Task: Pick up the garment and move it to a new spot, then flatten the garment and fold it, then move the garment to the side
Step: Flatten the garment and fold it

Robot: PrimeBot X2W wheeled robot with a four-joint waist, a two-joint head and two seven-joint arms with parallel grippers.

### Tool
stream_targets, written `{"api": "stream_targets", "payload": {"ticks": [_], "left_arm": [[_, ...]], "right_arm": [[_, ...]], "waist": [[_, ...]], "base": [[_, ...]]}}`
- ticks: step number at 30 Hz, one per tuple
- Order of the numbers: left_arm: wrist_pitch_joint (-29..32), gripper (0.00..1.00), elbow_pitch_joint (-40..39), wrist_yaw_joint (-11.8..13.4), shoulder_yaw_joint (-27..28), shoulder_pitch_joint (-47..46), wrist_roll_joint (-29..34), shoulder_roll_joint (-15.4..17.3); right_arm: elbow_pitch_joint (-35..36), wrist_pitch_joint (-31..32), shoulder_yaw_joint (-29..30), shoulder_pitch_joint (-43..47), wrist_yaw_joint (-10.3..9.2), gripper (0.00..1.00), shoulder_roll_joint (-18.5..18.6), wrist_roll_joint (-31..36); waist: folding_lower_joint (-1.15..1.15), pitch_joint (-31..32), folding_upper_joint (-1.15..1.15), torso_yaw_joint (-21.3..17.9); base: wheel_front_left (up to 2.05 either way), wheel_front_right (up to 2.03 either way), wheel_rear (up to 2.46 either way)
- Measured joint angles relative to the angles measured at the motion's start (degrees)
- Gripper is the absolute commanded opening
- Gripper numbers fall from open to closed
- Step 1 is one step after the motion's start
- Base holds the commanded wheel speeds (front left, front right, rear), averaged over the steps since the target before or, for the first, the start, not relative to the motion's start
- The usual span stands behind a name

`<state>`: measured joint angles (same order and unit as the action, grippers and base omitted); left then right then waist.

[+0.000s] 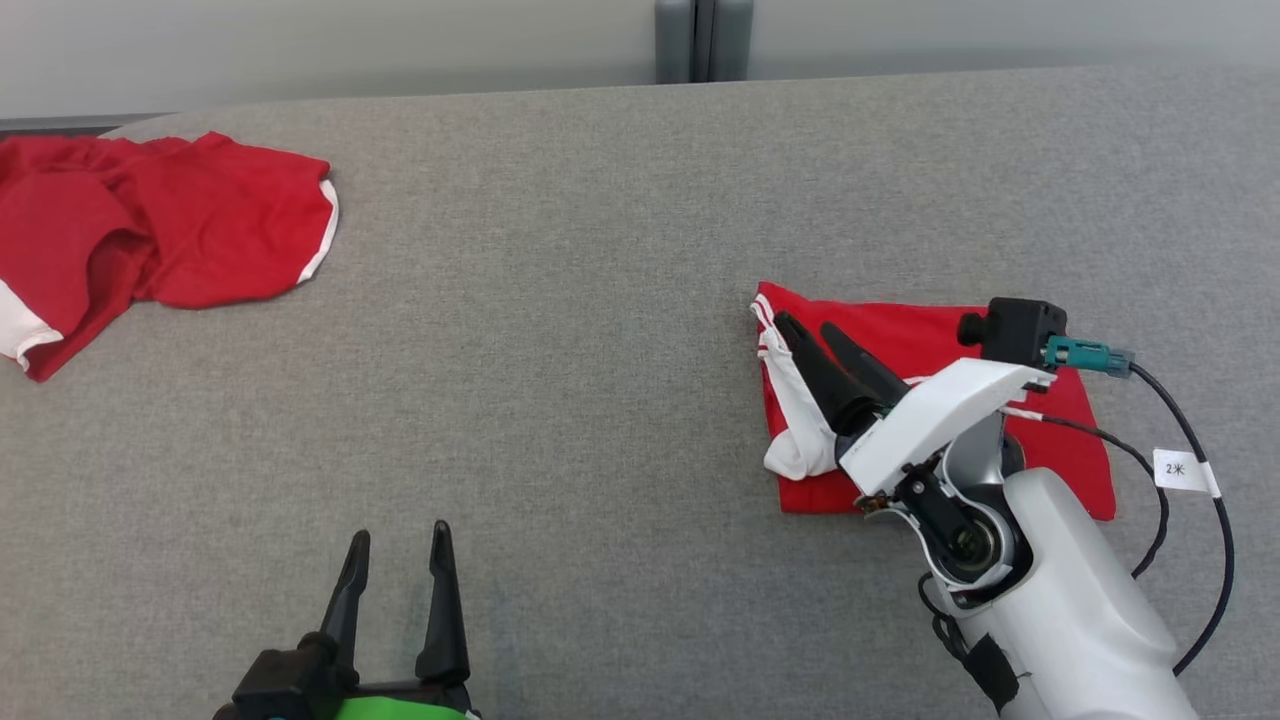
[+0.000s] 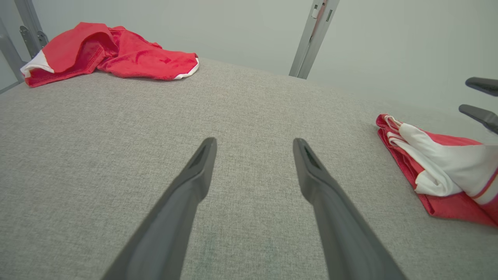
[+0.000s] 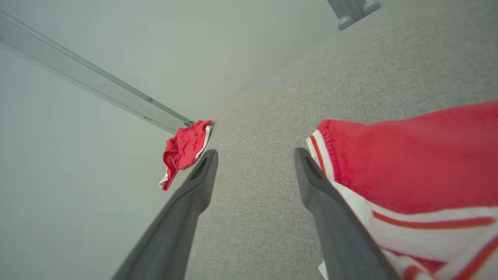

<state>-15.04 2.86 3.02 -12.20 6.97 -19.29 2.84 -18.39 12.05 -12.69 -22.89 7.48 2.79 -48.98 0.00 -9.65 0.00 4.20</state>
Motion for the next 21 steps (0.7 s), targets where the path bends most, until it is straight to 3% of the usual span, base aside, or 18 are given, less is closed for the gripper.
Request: {"api": "stream_targets", "payload": {"ticks": [4, 10, 15, 21], "left_arm": [[0.0, 1.0, -0.14, 0.0, 0.54, 0.26, 0.42, 0.0], [0.0, 1.0, -0.8, -0.1, 1.58, 0.49, 1.2, 0.0], [-0.01, 1.0, -1.53, -0.59, 2.61, 1.16, 1.86, 0.0], [-0.01, 1.0, -1.67, -1.8, 3.3, 1.64, 2.36, -0.02]], "right_arm": [[4.81, -5.73, -2.67, 0.32, 0.0, 1.0, 0.12, 0.45], [9.83, -18.01, -3.57, 4.95, 0.0, 1.0, 6.43, 12.79], [9.06, -25.27, 1.6, 10.73, 0.01, 1.0, 9.58, 21.63], [8.47, -27.0, 10.38, 17.3, 0.0, 1.0, 10.53, 33.4]], "waist": [[0.0, 0.18, 0.0, -0.84], [0.0, 1.24, 0.0, -1.92], [0.0, 2.79, 0.0, -2.55], [0.0, 4.9, 0.0, -2.62]], "base": [[0.0, 0.0, 0.0], [0.0, 0.0, 0.0], [0.0, 0.0, 0.0], [0.0, 0.0, 0.0]]}}
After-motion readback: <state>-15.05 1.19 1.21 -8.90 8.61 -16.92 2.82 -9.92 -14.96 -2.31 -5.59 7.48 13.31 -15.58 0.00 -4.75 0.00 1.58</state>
